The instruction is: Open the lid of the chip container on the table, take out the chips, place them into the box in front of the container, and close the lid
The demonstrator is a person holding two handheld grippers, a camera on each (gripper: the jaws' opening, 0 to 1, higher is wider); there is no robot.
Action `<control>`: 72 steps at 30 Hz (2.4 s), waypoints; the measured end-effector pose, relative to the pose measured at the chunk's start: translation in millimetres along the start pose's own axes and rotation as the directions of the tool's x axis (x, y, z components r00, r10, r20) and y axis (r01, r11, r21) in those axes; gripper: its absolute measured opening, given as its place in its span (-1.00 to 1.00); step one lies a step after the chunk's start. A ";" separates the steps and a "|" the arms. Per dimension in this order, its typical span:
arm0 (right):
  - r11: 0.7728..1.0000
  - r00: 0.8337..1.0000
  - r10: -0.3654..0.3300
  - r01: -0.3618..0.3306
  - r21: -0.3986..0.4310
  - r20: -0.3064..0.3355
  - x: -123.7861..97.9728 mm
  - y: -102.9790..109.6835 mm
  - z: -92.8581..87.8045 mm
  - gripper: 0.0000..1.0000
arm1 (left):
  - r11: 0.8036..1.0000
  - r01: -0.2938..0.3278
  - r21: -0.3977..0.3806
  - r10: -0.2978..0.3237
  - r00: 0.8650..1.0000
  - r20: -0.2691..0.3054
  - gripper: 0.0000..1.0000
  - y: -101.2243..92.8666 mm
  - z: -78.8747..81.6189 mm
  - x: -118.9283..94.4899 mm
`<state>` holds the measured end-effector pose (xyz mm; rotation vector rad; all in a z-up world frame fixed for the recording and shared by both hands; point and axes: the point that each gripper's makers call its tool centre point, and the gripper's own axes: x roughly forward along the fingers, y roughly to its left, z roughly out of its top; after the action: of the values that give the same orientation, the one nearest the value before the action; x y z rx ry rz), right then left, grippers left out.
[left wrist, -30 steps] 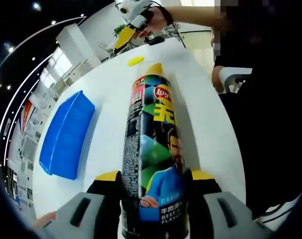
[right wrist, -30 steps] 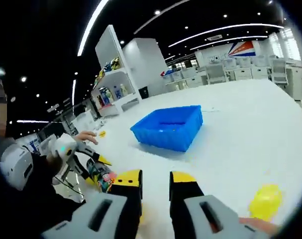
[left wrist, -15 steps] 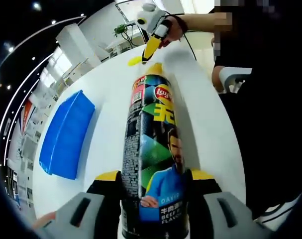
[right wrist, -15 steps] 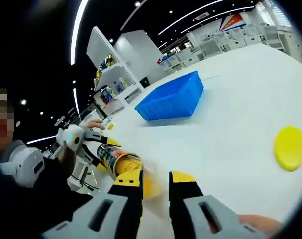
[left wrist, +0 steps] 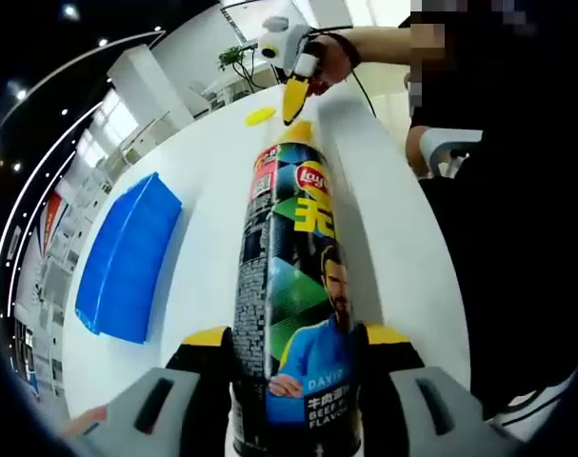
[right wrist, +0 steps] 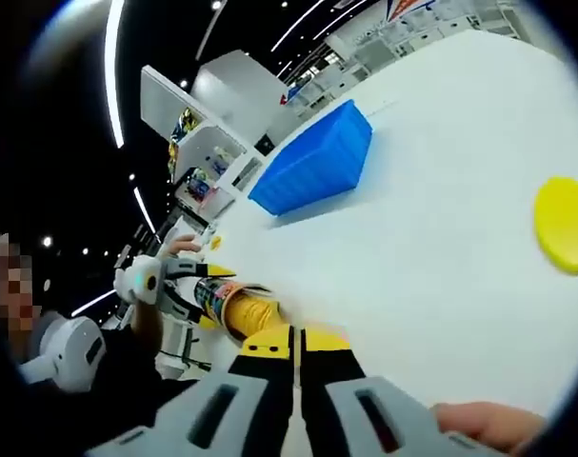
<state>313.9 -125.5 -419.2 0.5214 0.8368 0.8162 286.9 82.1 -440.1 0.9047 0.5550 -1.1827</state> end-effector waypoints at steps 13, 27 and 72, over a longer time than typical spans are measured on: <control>0.998 1.000 0.026 -0.024 0.057 -0.018 2.5 0.3 -0.4 -0.99 | 1.000 -0.001 0.000 0.001 1.000 0.001 0.05 2.7 -0.9 0.0; 0.986 0.988 0.137 -0.130 0.100 -0.071 31.3 23.6 -4.6 -0.99 | 1.000 -0.001 -0.003 0.001 1.000 -0.003 0.05 1.3 -0.5 -0.9; 0.881 0.944 0.322 -0.270 0.389 -0.073 74.3 59.3 -15.7 -0.93 | 0.999 0.006 -0.032 -0.006 1.000 0.022 0.07 -2.2 0.9 0.4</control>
<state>306.3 -29.5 -420.3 0.9602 1.0641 0.9866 284.8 80.9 -440.6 0.8621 0.5575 -1.1850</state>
